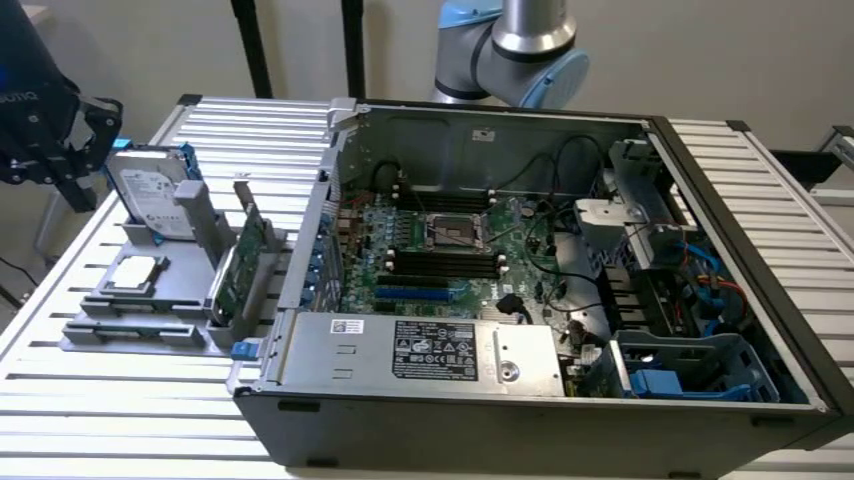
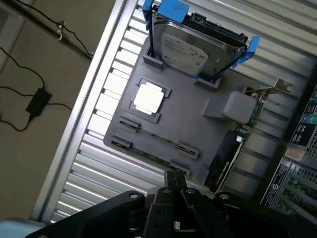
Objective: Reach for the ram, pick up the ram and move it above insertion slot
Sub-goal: 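Pick up the ram and move it above insertion slot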
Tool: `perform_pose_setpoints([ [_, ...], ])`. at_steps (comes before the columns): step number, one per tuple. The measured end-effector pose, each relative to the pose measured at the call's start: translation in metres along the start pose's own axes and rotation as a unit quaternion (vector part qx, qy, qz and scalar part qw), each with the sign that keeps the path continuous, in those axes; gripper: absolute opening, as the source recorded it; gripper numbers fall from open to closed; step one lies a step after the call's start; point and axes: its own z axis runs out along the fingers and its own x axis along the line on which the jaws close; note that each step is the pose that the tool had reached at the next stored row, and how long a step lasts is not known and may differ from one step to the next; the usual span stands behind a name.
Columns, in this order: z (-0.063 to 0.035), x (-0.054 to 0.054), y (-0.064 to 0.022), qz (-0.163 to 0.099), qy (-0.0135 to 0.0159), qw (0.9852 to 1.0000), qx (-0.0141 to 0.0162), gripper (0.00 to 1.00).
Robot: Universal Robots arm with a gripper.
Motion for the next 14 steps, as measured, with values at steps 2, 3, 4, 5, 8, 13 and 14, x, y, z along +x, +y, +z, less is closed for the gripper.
perform_pose_setpoints([
  [2,0.0003,0.0000,0.0000,-0.019,0.0007,0.9998,0.0000,0.11],
  [3,0.0006,0.0000,0.0000,-0.028,0.0010,0.9996,0.0000,0.11],
  [4,0.0007,0.0000,0.0000,-0.037,0.0013,0.9993,0.0000,0.11],
  [5,0.0009,0.0000,0.0000,-0.046,0.0016,0.9990,0.0000,0.11],
  [8,0.0016,0.0000,0.0000,-0.073,0.0025,0.9974,0.0000,0.11],
  [13,0.0026,0.0000,-0.0001,-0.119,0.0040,0.9929,0.0001,0.11],
  [14,0.0028,0.0000,-0.0001,-0.127,0.0044,0.9918,0.0001,0.11],
])
